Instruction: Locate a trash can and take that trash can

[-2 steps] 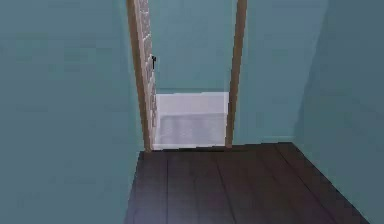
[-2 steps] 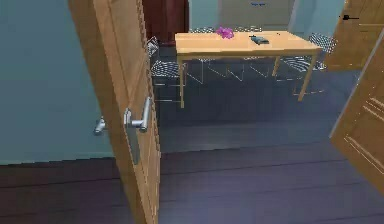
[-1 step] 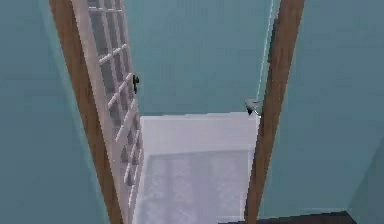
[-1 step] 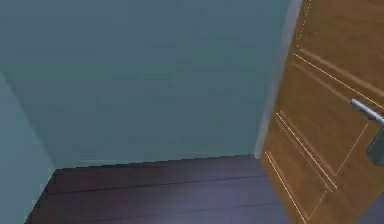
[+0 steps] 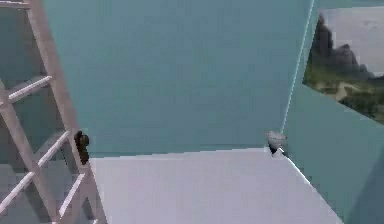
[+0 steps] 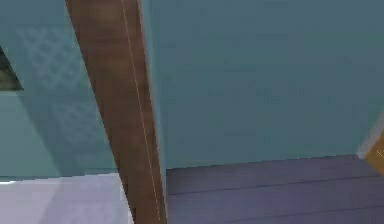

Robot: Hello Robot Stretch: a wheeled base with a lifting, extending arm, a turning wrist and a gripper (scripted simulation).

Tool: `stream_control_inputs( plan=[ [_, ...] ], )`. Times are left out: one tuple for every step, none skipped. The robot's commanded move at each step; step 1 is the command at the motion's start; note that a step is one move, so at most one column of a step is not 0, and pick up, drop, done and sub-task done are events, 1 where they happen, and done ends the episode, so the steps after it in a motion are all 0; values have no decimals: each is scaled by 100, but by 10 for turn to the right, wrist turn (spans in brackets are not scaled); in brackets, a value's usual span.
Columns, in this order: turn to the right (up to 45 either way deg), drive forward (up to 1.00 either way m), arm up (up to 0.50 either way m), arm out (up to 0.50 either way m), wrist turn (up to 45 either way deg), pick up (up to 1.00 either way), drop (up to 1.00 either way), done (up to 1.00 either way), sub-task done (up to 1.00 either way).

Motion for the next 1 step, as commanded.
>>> stream_control_inputs(
  plan=[
    [0,100,0,0,0,0,0,0,0]
  ],
)
